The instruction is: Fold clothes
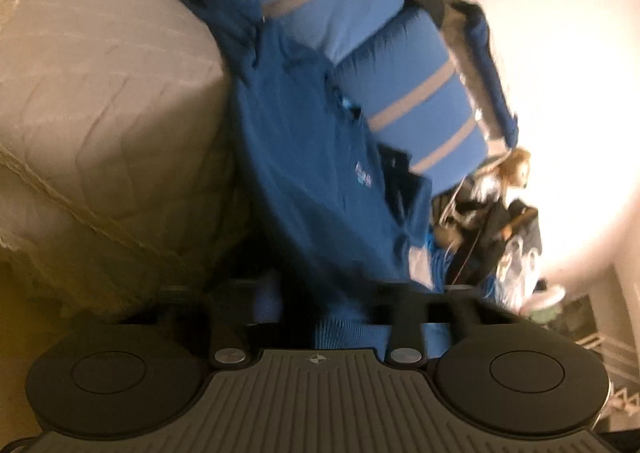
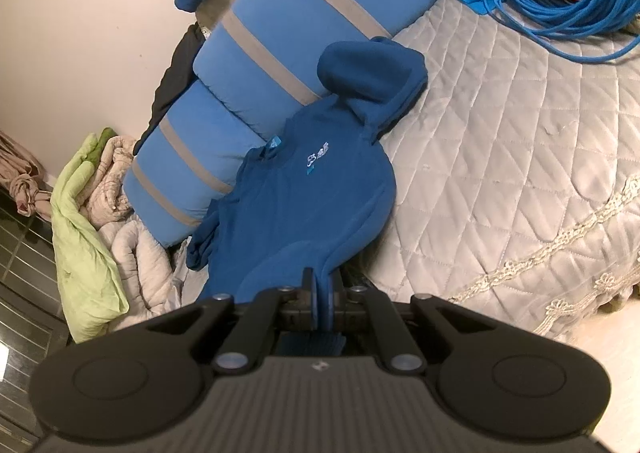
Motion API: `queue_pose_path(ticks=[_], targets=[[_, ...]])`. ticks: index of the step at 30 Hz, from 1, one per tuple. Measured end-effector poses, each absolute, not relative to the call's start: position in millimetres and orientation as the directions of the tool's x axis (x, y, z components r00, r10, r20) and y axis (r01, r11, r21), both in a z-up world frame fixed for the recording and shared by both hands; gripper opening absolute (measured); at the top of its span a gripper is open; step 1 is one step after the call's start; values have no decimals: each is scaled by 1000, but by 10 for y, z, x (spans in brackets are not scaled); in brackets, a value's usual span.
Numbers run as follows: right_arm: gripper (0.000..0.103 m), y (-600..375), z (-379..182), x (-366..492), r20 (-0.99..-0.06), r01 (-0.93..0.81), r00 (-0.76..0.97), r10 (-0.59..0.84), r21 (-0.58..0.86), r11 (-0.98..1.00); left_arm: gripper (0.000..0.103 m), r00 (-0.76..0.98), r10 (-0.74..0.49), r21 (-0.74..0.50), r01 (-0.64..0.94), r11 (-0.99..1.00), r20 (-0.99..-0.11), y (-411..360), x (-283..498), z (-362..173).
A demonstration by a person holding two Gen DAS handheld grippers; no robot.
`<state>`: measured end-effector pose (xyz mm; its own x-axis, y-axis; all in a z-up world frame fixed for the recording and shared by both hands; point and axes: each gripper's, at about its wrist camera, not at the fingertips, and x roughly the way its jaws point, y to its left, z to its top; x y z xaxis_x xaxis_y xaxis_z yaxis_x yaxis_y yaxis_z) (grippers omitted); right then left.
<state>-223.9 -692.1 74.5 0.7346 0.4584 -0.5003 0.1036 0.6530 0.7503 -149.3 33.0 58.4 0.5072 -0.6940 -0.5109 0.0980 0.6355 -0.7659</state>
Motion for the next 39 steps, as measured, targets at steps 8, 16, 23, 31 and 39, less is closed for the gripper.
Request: queue_pose_path(ticks=[8,16,23,31,39], targets=[[4,-6829,993,-2292,-492,58,749,444,715,696,5,590,-641,-681,200,705,-491,208,-1677,1005],[4,-6781,1305,-2527,-456,17,774,440,709,705,5,646,-620,-664,226,713,-445,284,-1971,1347],[4,-6760,1273,-2730,-533,122,734,420,712,692,5,611,-604,-675,151,723,-511,327,-2080,1155],[13,-6590,961,-2679,-668,213,661,342,603,769,27,583,-516,-611,41,790,-628,233,-1967,831],[103,-6530,1260,-2629,-622,158,756,204,476,865,67,761,-320,-408,80,910,-565,153,-2048,1425]])
